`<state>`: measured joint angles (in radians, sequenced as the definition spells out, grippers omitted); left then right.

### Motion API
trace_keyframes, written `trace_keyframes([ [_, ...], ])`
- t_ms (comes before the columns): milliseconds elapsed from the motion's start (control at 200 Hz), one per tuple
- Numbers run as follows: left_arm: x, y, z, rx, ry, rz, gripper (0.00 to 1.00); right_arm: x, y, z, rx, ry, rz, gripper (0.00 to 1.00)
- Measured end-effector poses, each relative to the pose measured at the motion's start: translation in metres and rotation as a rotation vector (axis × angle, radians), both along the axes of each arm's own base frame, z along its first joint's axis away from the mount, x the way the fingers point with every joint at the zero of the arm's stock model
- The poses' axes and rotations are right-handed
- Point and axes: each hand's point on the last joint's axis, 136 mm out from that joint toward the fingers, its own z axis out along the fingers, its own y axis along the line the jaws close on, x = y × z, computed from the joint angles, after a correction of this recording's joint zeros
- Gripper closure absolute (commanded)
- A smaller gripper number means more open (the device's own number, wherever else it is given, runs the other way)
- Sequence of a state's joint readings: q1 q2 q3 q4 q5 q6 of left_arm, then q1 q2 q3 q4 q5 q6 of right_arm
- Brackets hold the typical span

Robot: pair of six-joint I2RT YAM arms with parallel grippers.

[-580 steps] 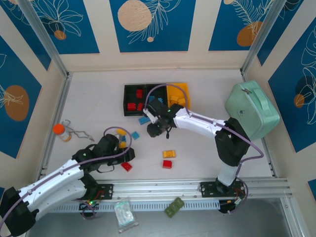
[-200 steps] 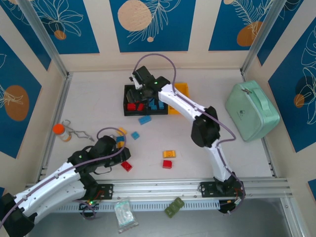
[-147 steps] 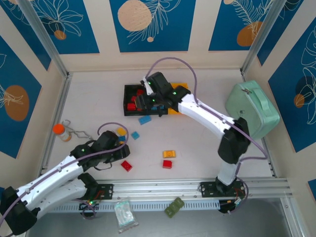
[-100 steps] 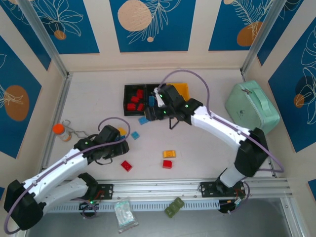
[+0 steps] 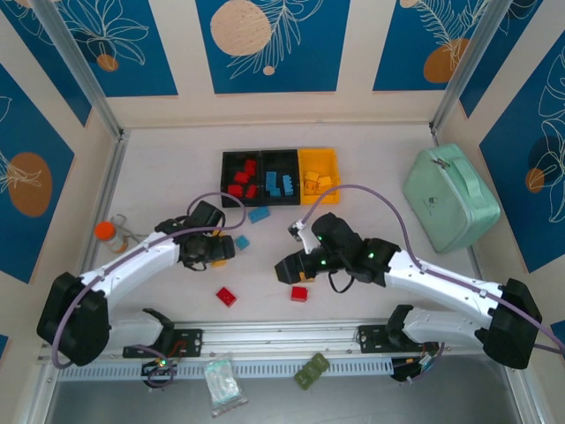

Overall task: Sort the legos into containers by color
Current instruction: Pick up the lego from the center of the table.

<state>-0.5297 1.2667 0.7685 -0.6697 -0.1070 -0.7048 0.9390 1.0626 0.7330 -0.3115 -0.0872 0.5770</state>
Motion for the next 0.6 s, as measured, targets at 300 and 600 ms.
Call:
trace_keyframes([
  [300,0.025,0.005,-0.021,0.080,0.028,0.003,0.18,-0.007,0.002,0.010,0.040,-0.003,0.004,0.28],
  [600,0.041,0.003,-0.032,0.111,0.040,-0.011,0.43,-0.005,0.001,0.009,0.036,-0.009,-0.014,0.28],
])
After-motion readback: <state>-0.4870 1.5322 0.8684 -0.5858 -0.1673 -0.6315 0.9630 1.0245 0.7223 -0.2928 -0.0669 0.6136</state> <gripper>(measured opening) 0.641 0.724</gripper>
